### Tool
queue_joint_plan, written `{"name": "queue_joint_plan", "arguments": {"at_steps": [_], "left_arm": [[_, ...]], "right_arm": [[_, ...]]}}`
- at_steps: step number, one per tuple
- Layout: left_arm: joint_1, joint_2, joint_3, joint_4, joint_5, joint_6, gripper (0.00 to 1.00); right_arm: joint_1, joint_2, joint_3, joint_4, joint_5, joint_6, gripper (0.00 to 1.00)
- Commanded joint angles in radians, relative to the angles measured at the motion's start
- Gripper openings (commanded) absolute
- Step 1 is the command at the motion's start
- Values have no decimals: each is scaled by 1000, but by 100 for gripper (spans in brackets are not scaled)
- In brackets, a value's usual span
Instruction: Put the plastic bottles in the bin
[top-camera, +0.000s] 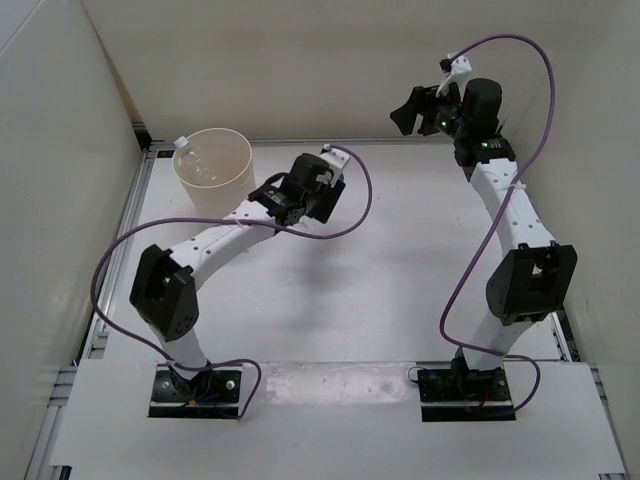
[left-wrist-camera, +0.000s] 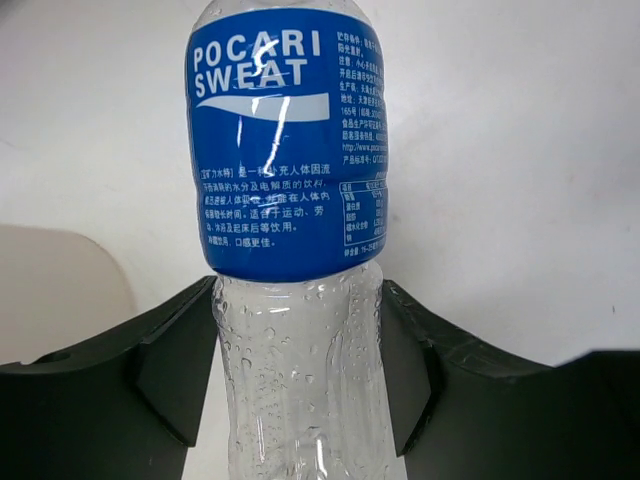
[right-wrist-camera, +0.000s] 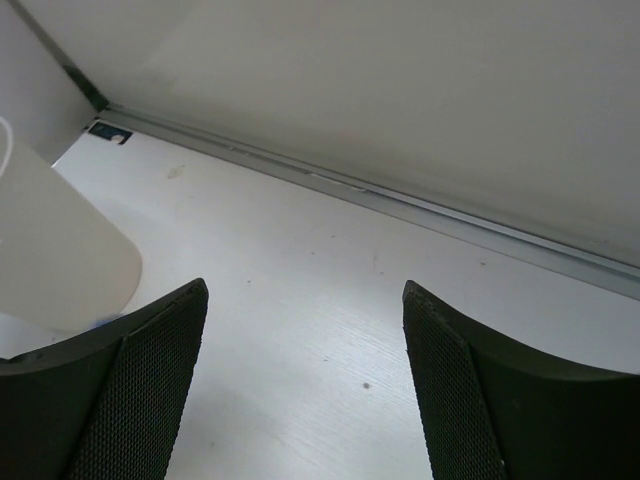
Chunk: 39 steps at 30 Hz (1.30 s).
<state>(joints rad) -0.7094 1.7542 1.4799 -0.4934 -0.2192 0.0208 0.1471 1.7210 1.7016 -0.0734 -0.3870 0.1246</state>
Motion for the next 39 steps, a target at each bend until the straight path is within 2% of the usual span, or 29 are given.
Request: {"name": "queue_joint_plan", "arguments": {"at_steps": [1,7,14,20,22,24,30,32,33,34,39], "left_arm": [[19,-116,54,111,-83,100,55],[105,-136,201,200,-121,228,59],[274,-154,281,312,-82,140,60],[413,-177,185,323,-42,52,60],[439,-202,152,348,-35,47,63],[447,-220,94,368,-40,25,70],[476,-234,-15,380,-55,-13,72],[482,-240,-56,403,-63,-45,78],[482,-240,-64,409,-71,-51,92],[484,-239,-75,409,-80,-55,100],[481,-262,-101,411,-186,-62,100]], "right_arm": [[-27,-6,45,40,66,-11,80],[-43,3,58,18,109,-11,80],[-27,-20,24,11,119,-17,80],[-40,-27,15,-3,112,-16,80],[-41,-26,15,-8,109,-16,80],[-44,-26,16,-17,109,-17,80],[-50,-26,18,-29,96,-20,80],[-52,-26,23,-40,80,-23,80],[-53,-27,24,-42,77,-19,80],[-53,-28,26,-49,73,-19,80],[-50,-35,26,-65,65,-19,79]]}}
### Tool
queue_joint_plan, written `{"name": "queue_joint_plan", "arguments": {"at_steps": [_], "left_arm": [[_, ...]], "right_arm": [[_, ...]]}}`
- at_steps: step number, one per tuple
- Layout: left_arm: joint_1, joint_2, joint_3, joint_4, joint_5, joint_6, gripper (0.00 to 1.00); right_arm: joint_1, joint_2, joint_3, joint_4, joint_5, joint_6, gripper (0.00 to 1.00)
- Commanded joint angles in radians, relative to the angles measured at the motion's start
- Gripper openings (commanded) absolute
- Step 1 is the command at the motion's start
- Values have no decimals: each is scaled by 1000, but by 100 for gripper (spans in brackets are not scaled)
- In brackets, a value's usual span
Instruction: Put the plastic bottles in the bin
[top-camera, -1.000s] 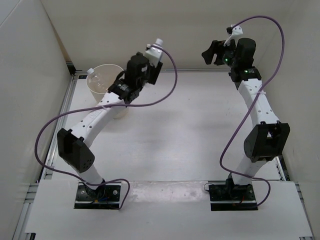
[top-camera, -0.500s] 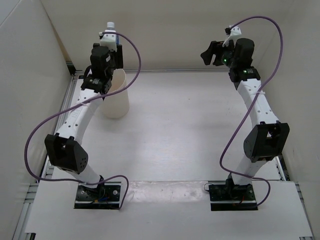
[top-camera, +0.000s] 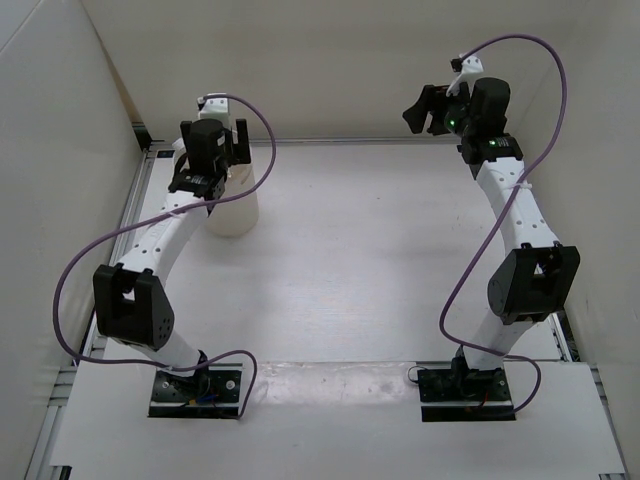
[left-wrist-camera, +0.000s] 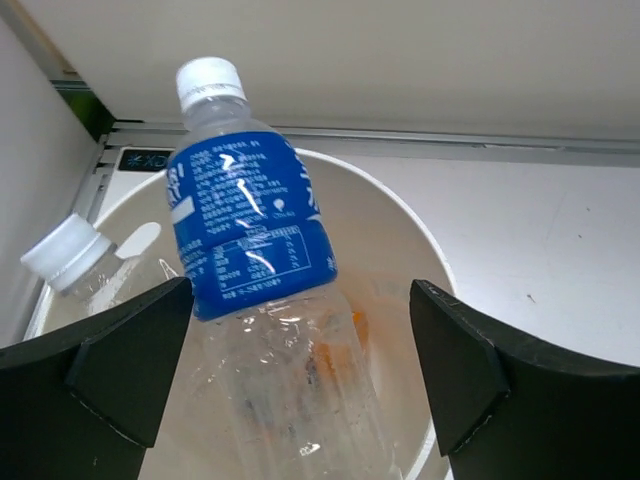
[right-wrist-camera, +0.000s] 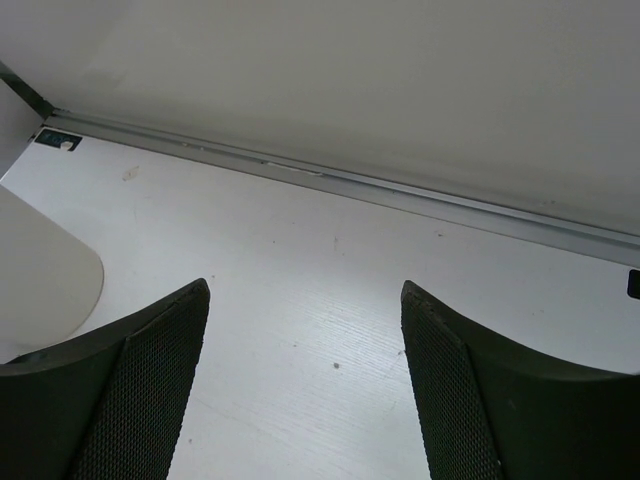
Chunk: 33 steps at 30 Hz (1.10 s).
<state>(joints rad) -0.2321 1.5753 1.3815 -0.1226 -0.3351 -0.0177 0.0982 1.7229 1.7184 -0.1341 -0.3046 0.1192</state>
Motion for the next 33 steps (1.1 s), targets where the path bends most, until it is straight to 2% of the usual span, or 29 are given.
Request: {"name": "queue_joint_plan", "arguments": {"at_steps": [1,7,8,9,10,17,19,20,23,27,28,31,32,33], "left_arm": [[5,-86,-2,40,-85,-19,100],[13,-144,1,61,-93,10,100],[13,-162,4,61,-93,10,100],[11,-170,5,57,-93,43,100],[13,-187,5,49,-81,59,100],[14,-340,-50,5,-79,94,100],[22,-386,-110,-29,-100,91,100],[22,-421,-143,-41,-105,84,100],[27,-516,-235,-151,-84,62,100],[27,-635,-335,-304,-74,-22,100],[27,-647,-384,-331,-120,-116,100],[28,-719,-452,-443,-215,-256,100],[28,-751,-472,-489,-235,-336,100],[28,-758,-510,-495,-254,-353,100]], "right_arm": [[-3,-39,10,-9,-18,-13,79],[12,-45,9,-28,8,-24,79],[24,-46,9,-39,15,-32,82],[24,-46,10,-48,42,-33,89],[28,-46,10,-58,45,-35,90],[44,-43,14,-205,199,-81,90],[47,-42,12,-260,232,-115,90],[66,-42,9,-268,357,-115,90],[104,-34,-3,-312,539,-182,90],[156,-22,-9,-389,704,-211,90],[179,-82,-79,-315,711,-226,90],[231,-184,-265,-218,708,-260,90],[273,-227,-331,-178,729,-260,90],[309,-267,-394,-121,754,-269,90]]}}
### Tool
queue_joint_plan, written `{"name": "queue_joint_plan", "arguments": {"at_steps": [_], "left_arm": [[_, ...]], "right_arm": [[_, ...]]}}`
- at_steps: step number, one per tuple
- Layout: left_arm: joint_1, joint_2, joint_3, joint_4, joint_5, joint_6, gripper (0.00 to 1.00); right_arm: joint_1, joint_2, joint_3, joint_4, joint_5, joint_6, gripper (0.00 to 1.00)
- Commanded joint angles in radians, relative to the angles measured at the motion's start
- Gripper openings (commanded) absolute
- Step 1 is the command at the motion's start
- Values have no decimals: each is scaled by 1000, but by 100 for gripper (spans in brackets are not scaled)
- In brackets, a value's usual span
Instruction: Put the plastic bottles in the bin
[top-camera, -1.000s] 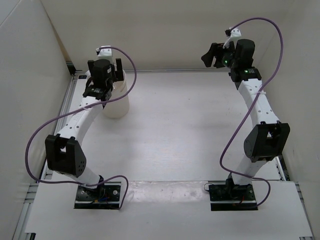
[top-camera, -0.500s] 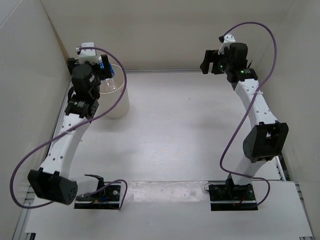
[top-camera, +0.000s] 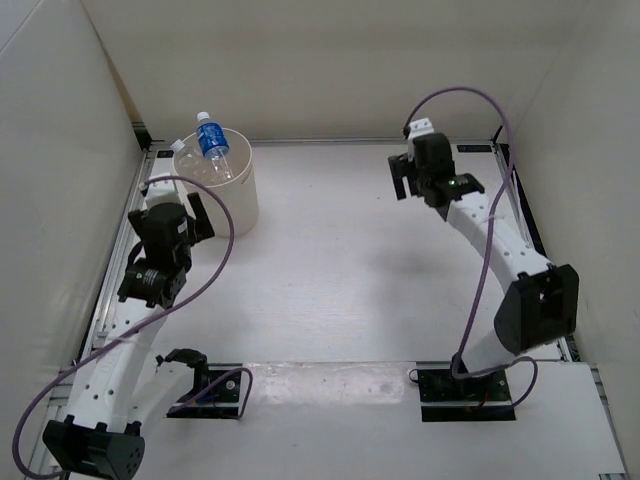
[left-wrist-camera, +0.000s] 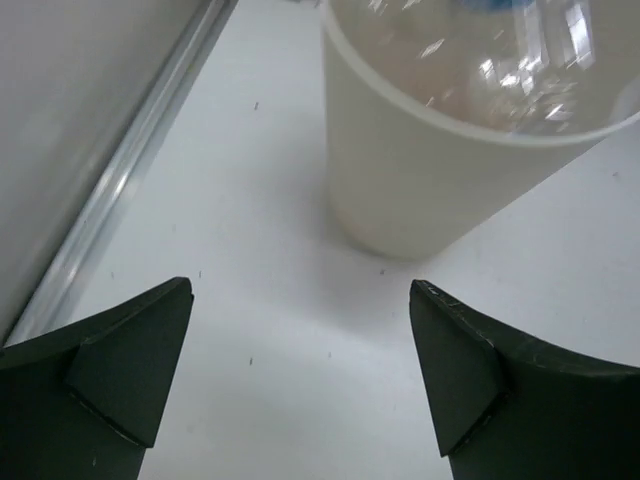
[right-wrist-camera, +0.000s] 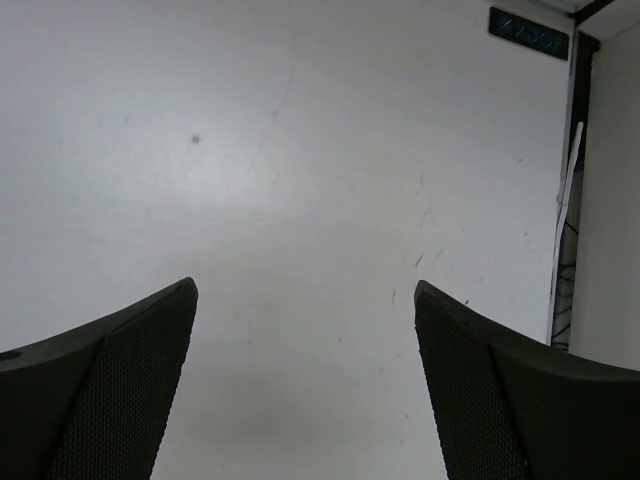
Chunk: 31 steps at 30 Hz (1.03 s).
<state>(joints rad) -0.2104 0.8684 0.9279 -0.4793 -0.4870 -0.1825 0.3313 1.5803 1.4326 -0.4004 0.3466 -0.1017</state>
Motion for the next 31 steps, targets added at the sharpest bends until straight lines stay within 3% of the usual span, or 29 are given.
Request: {"name": "queue_joint_plan", "arguments": {"at_steps": [1,4,6,11,16,18,25,31], "left_arm": [[6,-61,-57,-130,-75,-180,100],[6,-112,-138,-24,88,-37,100],[8,-138,-196,52,134,-29,100],[5,-129,-254,90,179,8,100],[6,-62,-215,-16,165,-7,100],[6,-69,-248,11,159,-34,100],[5,-236,-521,523,165,17,100],[3,-168,-623,671,179,64,100]], "right_arm": [[90,-149,-109,146,112,-65,90],[178,-268,-288,212,124,-140,90],[227,-363,-359,215,105,-176,90],[209,-515,-489,127,29,-184,90],[143,-569,-492,72,17,-138,90],[95,-583,-477,39,8,-101,90],[54,-646,-494,-25,35,-78,90],[17,-695,-541,-45,58,-75,90]]}}
